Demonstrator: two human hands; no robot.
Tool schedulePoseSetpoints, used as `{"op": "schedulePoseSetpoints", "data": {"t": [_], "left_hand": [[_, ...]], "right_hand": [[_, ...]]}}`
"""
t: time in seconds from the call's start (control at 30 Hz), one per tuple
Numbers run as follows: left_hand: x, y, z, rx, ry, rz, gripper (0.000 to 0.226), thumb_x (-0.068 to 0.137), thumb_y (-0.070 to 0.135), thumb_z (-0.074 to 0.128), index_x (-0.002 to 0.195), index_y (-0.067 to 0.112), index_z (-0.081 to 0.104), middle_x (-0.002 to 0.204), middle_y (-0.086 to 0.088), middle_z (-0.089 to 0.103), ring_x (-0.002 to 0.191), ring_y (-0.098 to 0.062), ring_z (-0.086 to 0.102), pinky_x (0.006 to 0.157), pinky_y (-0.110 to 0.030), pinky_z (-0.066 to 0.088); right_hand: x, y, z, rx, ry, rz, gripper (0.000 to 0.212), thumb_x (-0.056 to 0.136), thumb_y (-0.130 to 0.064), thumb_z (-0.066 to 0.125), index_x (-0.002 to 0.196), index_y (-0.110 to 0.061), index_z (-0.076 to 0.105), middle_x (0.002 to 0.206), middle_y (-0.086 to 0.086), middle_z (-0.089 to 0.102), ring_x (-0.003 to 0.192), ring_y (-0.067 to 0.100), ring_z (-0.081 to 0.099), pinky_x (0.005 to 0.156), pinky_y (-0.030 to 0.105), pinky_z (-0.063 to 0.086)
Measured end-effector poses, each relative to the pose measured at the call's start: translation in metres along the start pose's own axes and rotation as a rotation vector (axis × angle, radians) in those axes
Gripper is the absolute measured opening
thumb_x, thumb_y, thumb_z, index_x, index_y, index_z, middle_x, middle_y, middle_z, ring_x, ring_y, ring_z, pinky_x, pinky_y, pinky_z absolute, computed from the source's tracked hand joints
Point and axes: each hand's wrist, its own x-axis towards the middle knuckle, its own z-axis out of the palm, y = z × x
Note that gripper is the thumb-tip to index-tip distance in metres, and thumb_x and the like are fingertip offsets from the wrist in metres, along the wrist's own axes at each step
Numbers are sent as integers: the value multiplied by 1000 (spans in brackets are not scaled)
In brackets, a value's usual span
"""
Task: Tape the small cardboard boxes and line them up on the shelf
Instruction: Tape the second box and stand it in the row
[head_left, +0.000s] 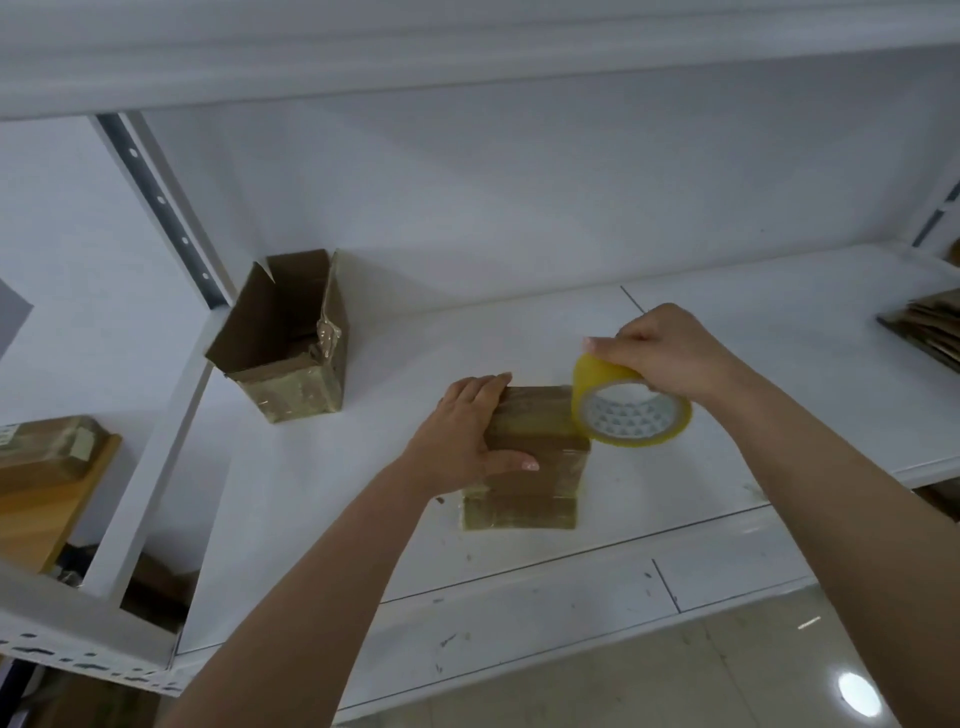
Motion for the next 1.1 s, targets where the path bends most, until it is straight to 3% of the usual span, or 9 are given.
{"op": "schedulePoseSetpoints", "data": {"t": [0.1,0.23,0.5,0.67,0.77,0.9,0.97,1.03,1.1], "left_hand": [[0,0,1,54,-22,23,104,74,69,65,155,21,17,156,1,27,142,-19,19,118,-41,21],[1,1,1,69,-38,19,107,73,73,59,155,22,15,158,0,25,143,-19,18,119,-41,19],[-1,5,-1,111,-71,22,104,77,71,58,157,22,11,160,0,22,146,-19,14,121,-41,12],[-4,21,-5,444,-88,45,115,71,85,34,156,20,-7,163,6,-6,150,-23,-15,117,-50,-12],[-9,45,16,473,-41,101,97,84,76,36,156,25,-3,164,6,-6,150,-23,-13,120,-50,-6],[-14,56,35,496,-28,36,75,95,63,35,156,33,2,164,7,0,151,-22,-4,121,-44,4],[-14,56,31,434,-30,33,77,93,65,40,156,34,7,164,8,3,151,-20,-3,121,-43,3],[-18,55,25,191,22,62,73,94,58,49,155,31,19,163,6,13,151,-18,2,121,-38,2],[-31,49,16,-115,238,46,60,97,39,55,151,21,36,158,0,31,150,-17,15,120,-30,10]], "right_hand": [[-13,23,-7,-259,-71,139,62,79,-62,66,42,-15,52,38,-5,46,48,16,54,61,30,41],[-20,50,9,-128,-110,208,57,80,-60,68,39,-21,58,38,-5,48,50,19,58,66,35,47],[-26,65,53,-61,-136,307,67,80,-67,62,70,-1,70,63,10,69,63,26,68,75,39,54],[-27,63,59,-103,-115,306,65,83,-67,56,67,-6,69,68,13,70,63,25,69,72,38,55],[-28,62,63,-115,-108,292,63,84,-66,55,64,-8,67,62,9,68,60,24,68,66,35,53],[-31,60,67,-113,-79,300,60,83,-65,56,54,-13,60,54,3,63,57,21,65,61,32,48],[-31,59,66,-101,-80,303,61,83,-66,56,54,-13,60,54,3,63,58,22,65,60,32,47],[-31,58,67,-102,-78,297,61,83,-67,56,55,-13,61,56,4,64,58,22,65,60,31,47],[-31,58,68,-100,-75,285,62,84,-67,55,55,-12,60,58,6,64,57,22,65,59,30,46]]}}
